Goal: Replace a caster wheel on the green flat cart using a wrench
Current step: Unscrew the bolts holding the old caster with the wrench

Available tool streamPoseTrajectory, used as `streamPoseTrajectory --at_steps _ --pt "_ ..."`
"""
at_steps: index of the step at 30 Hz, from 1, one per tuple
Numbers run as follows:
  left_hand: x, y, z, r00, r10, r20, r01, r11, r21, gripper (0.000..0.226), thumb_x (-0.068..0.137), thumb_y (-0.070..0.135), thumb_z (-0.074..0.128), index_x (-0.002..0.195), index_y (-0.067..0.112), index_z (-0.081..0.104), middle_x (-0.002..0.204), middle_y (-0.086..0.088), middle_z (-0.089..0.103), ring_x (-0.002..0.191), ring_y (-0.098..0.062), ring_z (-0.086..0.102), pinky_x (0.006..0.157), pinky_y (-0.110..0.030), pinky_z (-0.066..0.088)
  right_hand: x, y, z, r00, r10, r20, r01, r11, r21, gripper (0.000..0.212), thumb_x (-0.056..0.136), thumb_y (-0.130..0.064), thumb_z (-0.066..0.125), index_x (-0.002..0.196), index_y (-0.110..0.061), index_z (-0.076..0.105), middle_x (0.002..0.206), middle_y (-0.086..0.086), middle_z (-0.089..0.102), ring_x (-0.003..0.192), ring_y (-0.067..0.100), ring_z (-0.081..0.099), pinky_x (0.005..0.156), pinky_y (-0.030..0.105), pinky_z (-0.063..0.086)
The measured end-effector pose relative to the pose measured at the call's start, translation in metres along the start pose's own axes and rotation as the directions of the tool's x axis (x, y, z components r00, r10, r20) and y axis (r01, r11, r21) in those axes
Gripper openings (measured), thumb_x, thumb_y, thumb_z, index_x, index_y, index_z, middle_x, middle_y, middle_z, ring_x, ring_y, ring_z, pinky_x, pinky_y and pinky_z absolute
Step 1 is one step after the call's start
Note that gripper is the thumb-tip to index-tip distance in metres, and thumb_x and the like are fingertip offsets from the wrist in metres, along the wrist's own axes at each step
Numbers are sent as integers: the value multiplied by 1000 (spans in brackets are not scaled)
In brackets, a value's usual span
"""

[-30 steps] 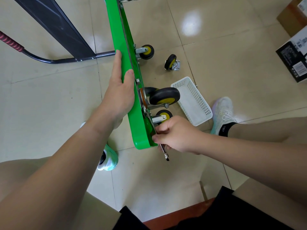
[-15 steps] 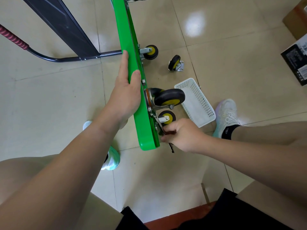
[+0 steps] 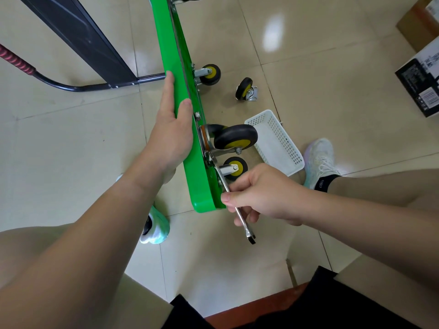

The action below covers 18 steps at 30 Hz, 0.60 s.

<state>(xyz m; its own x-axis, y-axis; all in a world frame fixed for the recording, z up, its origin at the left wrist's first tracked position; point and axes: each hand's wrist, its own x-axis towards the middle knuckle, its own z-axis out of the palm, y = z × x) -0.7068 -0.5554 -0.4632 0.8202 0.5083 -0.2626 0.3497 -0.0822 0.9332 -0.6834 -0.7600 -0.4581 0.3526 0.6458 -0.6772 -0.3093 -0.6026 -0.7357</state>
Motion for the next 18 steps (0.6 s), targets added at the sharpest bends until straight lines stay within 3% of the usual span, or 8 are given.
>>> streamPoseTrajectory --at_steps 5,9,12,14,16,18 --pt "1 0 0 1000 2 9 -2 1000 3 66 105 39 34 162 49 3 160 20 37 137 -5 51 119 -39 40 5 -3 5 999 40 7 -40 999 23 19 92 -16 71 98 2 74 73 7 72 69 30 75 51 26 47" --pt "0 0 -1 1000 0 15 0 1000 -2 66 105 39 34 162 49 4 160 20 37 136 -5 51 118 -40 41 10 1 4 999 22 40 -22 1000 -15 14 93 -17 70 96 -5 76 75 4 74 75 30 76 50 24 44" --pt "0 0 -1 1000 0 8 0 1000 1 64 107 37 33 162 49 4 159 20 39 134 -4 53 118 -39 41 15 5 1 999 -23 45 29 990 -141 14 93 -20 70 83 -12 77 71 2 74 70 17 75 53 19 44" --pt "0 0 -1 1000 -4 9 4 1000 -2 64 107 37 33 162 50 4 158 21 39 134 -4 53 118 -39 41 24 10 -1 996 -88 -13 80 945 -319 15 91 -25 73 87 -12 78 66 -1 70 61 6 63 57 18 42" --pt "0 0 -1 1000 -4 8 4 1000 -2 64 105 39 33 162 51 5 157 22 40 134 -5 53 117 -40 42 37 17 -2 986 -157 -62 113 887 -448 15 89 -29 75 94 -16 79 69 -5 66 66 8 57 63 23 43" --pt "0 1 0 1000 -3 4 3 1000 4 64 106 39 34 162 51 5 156 23 40 133 -4 53 117 -39 42 48 22 -5 978 -183 -105 116 883 -455 17 88 -28 76 101 -19 80 81 -2 72 79 15 62 76 27 48"
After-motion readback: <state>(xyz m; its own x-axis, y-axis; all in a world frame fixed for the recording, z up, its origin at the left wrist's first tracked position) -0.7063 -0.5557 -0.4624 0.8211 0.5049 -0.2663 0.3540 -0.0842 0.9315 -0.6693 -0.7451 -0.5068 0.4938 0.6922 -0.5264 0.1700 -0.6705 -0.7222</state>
